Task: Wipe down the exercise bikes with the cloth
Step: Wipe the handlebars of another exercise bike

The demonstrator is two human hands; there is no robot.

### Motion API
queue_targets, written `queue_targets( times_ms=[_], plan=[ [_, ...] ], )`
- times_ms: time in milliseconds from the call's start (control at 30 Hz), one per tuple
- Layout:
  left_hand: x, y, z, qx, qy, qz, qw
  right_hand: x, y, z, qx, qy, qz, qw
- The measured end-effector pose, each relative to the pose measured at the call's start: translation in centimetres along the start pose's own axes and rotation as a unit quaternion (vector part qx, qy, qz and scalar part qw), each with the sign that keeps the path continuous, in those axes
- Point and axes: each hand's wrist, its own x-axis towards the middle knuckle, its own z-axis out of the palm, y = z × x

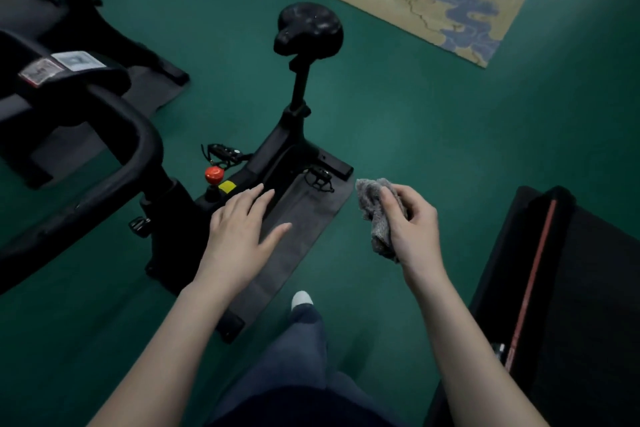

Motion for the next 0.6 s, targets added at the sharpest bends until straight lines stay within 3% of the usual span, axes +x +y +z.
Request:
queue_targets(
  times_ms=[267, 600],
  plan=[
    [6.6, 1.6, -0.7, 0.003, 0.022, 0.015, 1.000, 8.1, -2.5, 2.8, 0.004, -0.040, -0.021, 0.999],
    [6.7, -0.2, -0.8, -0.006, 0.045, -0.125, 0.991, 13.5, -4.8, 9.8, -0.004, -0.202, -0.063, 0.977]
  ],
)
